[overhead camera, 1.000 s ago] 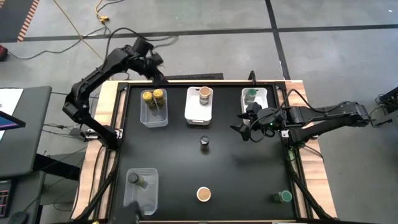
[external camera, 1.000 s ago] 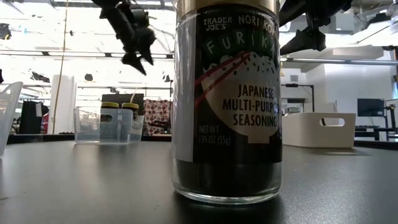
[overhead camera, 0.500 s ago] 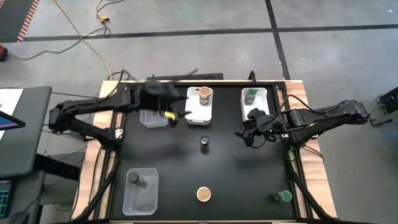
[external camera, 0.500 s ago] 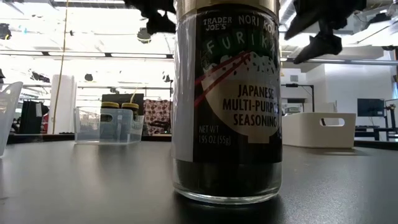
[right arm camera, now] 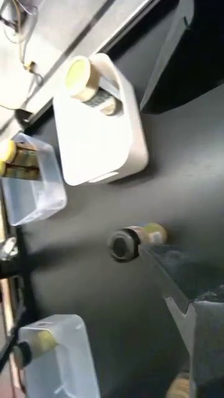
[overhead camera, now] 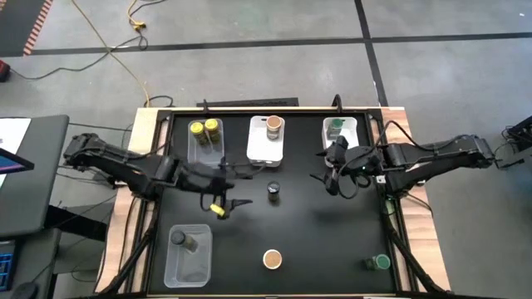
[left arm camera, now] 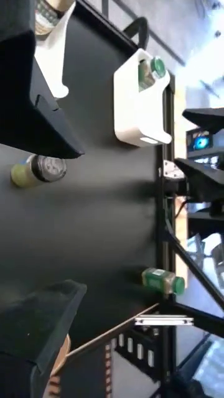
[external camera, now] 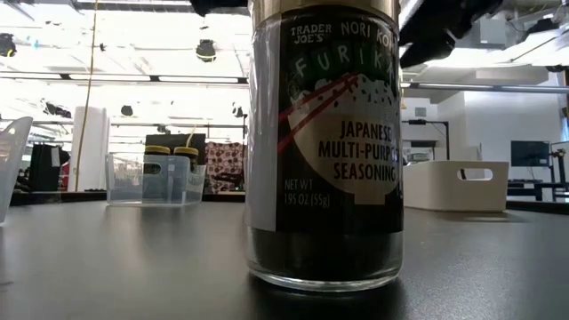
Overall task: Sort spices by type
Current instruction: Put the green spice bottle into the right white bin
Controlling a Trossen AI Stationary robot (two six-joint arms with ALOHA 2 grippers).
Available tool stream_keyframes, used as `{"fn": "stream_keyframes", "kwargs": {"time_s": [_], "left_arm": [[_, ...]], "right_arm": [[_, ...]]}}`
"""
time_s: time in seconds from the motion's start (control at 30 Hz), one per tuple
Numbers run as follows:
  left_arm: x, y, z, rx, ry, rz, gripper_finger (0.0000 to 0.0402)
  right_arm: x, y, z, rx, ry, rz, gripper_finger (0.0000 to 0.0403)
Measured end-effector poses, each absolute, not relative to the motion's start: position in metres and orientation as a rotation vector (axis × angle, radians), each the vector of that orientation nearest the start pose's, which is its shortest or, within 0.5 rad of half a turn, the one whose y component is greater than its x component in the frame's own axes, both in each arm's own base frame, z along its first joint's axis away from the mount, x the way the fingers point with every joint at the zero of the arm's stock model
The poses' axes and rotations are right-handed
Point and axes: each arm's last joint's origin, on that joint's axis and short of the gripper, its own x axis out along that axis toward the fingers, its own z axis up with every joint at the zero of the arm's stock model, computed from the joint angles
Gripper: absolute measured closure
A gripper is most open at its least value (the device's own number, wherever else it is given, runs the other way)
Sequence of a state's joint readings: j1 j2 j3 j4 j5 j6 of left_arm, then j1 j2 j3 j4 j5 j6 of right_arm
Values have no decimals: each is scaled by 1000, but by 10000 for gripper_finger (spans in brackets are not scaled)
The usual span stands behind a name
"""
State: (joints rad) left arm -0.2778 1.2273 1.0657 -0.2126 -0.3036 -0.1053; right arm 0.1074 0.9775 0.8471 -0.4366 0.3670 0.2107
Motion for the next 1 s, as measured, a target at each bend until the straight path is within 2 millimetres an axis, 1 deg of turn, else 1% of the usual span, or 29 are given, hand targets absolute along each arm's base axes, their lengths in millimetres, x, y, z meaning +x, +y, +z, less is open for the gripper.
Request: {"fn": "stream_keyframes", "kwargs": {"time_s": [0.1, 0.2, 0.27, 0.37, 0.5, 0.57, 0.67, 0.77, 0.9, 1.0], "left_arm": [[258, -83, 327, -2, 355, 46, 81], [254, -100, 321, -24, 291, -20, 81], [252, -107, 314, -40, 252, -52, 81], [246, -112, 295, -48, 236, -96, 81], [236, -113, 284, -134, 166, -205, 81], [232, -112, 275, -152, 183, -241, 81], [226, -109, 267, -174, 202, -266, 81], [222, -109, 270, -171, 198, -303, 81], [218, -108, 274, -131, 187, -342, 81], [216, -107, 275, -115, 182, -349, 81]], "right_arm": [[207, 15, 300, 101, 493, -300, 17], [210, 26, 300, 139, 474, -259, 18], [211, 36, 298, 160, 482, -229, 21], [213, 52, 303, 210, 498, -231, 26], [223, 72, 315, 259, 574, -259, 33], [231, 81, 321, 293, 639, -288, 36], [241, 93, 325, 323, 803, -341, 41], [243, 106, 322, 334, 1049, -367, 47], [234, 124, 312, 374, 1371, -403, 54], [222, 144, 305, 416, 1499, -410, 56]]}}
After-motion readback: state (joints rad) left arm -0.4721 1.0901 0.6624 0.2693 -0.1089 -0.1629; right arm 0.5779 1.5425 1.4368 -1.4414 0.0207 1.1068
